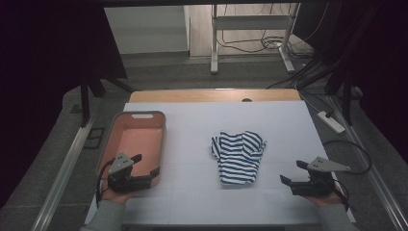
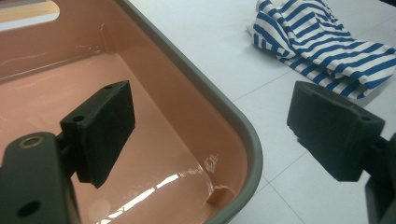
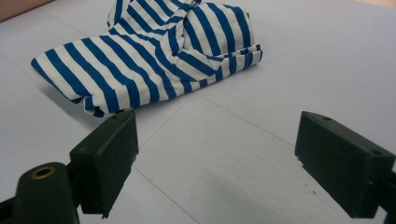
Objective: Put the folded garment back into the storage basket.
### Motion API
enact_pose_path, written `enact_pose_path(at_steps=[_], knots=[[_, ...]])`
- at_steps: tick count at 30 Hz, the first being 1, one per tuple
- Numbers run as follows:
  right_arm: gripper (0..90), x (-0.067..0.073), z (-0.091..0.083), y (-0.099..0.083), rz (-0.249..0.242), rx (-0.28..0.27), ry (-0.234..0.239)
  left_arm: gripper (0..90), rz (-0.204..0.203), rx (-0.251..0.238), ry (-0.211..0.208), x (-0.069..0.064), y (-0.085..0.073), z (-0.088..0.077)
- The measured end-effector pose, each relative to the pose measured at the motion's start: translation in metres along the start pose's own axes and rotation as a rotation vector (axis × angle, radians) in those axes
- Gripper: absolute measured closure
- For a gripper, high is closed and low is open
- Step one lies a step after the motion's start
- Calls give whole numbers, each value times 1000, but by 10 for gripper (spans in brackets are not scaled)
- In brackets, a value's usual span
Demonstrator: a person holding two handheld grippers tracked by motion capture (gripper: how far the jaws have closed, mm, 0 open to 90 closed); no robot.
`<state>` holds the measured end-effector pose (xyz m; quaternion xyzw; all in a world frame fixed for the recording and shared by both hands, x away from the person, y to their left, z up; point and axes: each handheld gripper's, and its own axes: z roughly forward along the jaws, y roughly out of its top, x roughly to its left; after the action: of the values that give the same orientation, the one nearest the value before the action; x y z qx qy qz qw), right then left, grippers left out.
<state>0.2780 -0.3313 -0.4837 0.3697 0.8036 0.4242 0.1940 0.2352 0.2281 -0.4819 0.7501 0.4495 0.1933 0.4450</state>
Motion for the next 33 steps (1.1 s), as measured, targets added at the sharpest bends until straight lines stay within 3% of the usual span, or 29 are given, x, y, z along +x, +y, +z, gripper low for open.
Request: enact_pose_path(at_steps=[15,33], knots=[[143,1,-1,2,-18,-2,5,152,8,-29,-5,-9,12,0],[144,1,0,1,-28,-1,9,152,24,-31,-33,-22,25,10]])
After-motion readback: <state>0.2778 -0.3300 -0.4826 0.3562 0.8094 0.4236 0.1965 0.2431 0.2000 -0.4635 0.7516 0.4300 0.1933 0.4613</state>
